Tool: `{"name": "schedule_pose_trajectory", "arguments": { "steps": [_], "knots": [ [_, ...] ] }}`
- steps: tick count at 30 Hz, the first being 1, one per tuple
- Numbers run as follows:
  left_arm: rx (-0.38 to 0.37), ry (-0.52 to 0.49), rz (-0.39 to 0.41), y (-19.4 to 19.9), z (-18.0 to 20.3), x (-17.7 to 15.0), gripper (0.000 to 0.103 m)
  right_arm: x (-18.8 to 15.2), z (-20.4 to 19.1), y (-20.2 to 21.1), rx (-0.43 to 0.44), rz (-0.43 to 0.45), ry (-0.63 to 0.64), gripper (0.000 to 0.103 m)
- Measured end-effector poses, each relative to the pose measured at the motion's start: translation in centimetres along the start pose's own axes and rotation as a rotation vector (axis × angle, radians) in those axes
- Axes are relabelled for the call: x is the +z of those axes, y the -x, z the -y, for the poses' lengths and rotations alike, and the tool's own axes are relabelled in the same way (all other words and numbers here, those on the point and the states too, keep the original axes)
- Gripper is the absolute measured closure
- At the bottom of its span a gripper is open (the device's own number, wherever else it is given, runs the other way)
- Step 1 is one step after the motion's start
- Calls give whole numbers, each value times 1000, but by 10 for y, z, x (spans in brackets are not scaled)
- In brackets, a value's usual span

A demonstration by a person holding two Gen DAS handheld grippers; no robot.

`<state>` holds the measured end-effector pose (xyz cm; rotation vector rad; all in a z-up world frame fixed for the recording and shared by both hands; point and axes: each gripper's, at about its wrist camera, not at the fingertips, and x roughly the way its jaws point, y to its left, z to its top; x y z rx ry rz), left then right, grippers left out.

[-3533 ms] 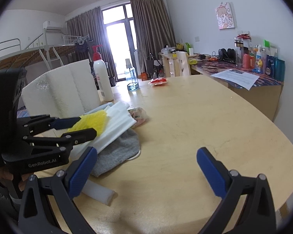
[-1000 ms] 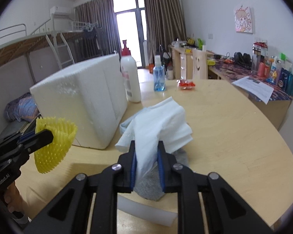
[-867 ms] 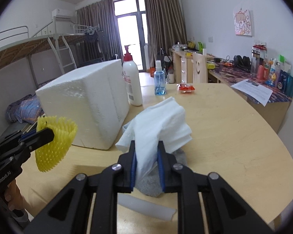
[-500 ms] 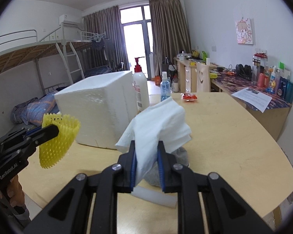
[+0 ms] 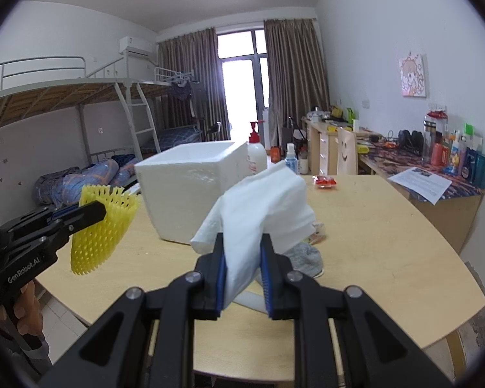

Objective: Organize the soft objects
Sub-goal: 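Carry the mesh net and tissue in both tools over the white foam box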

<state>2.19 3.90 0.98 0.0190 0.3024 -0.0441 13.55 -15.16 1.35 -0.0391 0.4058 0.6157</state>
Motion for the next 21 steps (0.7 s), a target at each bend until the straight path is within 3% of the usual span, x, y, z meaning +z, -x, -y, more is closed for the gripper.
{"name": "schedule_pose_trajectory", "arguments": {
  "steps": [12,21],
  "knots": [
    [89,13,51,33,-17,2,91,-2,-27,16,74,57,60,80],
    [133,6,65,36,-31,3,91,4,-41,-10,122,39,91,80]
  ]
}}
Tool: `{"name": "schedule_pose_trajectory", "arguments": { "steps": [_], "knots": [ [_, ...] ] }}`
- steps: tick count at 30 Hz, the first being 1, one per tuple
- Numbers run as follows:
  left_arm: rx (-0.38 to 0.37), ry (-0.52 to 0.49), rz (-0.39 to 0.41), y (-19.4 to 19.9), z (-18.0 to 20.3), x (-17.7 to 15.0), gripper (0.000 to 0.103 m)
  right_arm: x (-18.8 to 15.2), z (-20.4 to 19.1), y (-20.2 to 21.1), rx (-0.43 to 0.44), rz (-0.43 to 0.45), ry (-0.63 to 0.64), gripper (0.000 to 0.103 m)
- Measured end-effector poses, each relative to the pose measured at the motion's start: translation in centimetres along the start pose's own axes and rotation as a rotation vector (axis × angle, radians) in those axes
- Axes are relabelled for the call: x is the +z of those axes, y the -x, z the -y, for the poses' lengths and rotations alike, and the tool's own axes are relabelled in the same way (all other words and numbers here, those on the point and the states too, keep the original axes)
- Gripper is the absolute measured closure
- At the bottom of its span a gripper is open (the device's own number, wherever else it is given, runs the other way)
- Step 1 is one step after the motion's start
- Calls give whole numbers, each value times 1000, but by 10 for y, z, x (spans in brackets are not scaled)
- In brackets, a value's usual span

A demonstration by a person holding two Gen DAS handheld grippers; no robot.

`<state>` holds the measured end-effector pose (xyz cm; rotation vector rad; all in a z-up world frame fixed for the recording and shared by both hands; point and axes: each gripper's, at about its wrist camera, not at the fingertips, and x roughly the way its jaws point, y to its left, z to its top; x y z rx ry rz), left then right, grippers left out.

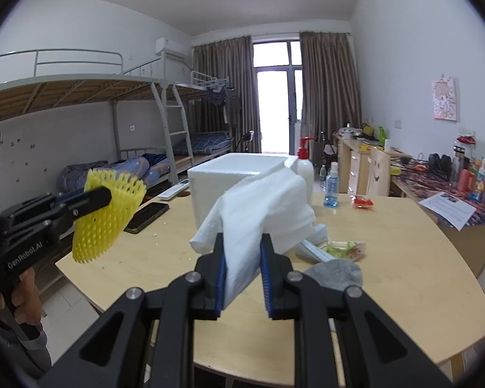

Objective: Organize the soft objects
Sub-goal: 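Carry the mesh net and tissue in both tools over the white foam box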

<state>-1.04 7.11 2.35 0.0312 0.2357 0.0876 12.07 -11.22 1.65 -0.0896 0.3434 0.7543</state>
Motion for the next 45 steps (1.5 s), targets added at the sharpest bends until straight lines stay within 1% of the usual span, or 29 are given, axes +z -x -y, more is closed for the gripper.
{"name": "schedule_pose_trajectory", "arguments": {
  "steps": [7,13,29,45],
  "knots": [
    [19,5,-16,-18,-9,6,91,7,-3,-16,27,-10,14,80],
    [27,14,-21,-33,-22,18,91,25,-2,-34,29,-20,17,80],
    [66,30,-48,-82,-42,52,91,68,8,-60,43,-8,35,80],
    [90,42,-56,-107,-54,73,91,94,15,-93,63,-25,57,80]
  ]
}}
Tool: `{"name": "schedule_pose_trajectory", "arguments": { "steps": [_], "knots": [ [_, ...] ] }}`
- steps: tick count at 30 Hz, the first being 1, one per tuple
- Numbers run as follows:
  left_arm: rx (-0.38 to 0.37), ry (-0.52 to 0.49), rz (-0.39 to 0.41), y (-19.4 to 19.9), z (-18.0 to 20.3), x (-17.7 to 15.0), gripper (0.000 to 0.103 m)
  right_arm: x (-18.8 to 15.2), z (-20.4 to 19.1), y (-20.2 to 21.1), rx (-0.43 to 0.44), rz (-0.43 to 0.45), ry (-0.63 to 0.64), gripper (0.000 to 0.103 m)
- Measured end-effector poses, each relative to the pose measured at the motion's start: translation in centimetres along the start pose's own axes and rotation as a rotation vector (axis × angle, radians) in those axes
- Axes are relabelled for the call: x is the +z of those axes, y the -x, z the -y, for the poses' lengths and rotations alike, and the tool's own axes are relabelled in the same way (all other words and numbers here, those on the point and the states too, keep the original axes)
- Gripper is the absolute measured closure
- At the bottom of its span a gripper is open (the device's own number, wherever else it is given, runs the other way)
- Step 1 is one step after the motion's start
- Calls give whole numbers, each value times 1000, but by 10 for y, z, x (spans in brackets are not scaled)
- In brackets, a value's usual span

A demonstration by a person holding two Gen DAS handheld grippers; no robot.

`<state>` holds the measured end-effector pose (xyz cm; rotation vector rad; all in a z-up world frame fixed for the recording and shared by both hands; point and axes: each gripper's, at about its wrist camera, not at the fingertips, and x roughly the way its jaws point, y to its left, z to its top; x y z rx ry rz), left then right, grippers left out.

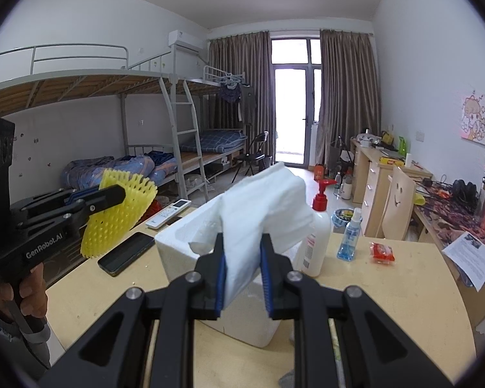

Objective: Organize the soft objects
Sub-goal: 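Carry the mesh net and tissue in both tools over the white foam box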

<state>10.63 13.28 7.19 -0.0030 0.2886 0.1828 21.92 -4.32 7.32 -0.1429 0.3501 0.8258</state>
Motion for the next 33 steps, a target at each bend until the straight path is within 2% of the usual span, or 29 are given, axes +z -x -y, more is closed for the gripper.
{"name": "schedule_pose_trajectory", "arguments": {
  "steps": [18,33],
  "knots": [
    [-8,-2,-29,-34,-12,8,91,14,-3,-31,8,-29,21,80],
    [-7,20,-43,-47,-22,6,91,19,-7,-73,19,-108,31,80]
  ]
}}
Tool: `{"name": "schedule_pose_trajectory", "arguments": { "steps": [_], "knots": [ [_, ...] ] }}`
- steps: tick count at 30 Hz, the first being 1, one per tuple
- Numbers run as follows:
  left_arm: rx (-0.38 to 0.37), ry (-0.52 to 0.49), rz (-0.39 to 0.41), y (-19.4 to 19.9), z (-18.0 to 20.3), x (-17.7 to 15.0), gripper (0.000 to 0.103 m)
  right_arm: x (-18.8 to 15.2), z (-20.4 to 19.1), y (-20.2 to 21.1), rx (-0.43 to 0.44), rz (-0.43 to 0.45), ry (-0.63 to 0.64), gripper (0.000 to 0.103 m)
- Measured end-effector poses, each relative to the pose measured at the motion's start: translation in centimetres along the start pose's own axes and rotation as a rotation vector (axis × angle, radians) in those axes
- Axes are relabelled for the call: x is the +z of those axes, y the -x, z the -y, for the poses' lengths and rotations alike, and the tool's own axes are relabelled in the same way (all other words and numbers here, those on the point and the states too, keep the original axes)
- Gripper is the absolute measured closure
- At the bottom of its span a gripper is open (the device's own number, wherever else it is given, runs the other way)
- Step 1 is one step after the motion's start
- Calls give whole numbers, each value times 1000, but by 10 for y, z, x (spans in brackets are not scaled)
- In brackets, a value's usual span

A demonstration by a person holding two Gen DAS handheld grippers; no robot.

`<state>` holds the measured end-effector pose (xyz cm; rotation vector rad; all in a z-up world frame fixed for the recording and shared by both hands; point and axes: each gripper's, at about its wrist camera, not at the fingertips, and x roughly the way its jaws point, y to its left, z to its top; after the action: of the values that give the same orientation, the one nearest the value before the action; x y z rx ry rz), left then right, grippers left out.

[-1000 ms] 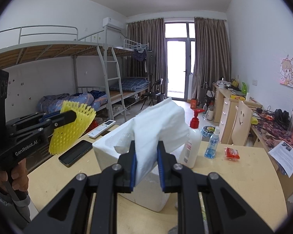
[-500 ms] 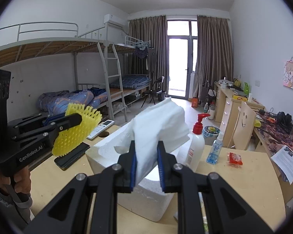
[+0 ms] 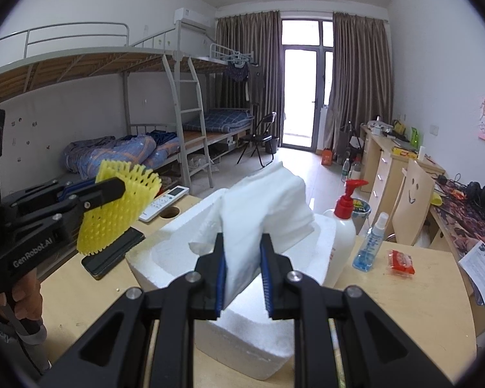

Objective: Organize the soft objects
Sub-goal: 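Carry the mesh net and tissue in both tools over the white foam box, then open the right tool to drop the white tissue into the foam box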

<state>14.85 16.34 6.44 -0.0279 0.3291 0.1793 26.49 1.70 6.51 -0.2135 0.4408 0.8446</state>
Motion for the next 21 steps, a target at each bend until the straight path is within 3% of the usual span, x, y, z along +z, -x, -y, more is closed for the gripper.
{"name": "schedule_pose_trajectory", "arguments": {
  "steps": [8,10,12,14,21],
  "knots": [
    [1,5,-14,-7,-3,0,91,3,1,-15,15,-40,-18,79],
    [3,8,-16,-8,-4,1,91,3,0,-17,11,-48,-17,66],
    [7,11,-17,-9,-4,0,91,3,0,-20,7,-52,-14,31],
    [10,14,-17,-8,-4,0,91,3,1,-18,-2,-40,-23,20],
    [18,12,-19,-9,-2,2,91,4,5,-13,3,-26,-33,15]
  ]
}}
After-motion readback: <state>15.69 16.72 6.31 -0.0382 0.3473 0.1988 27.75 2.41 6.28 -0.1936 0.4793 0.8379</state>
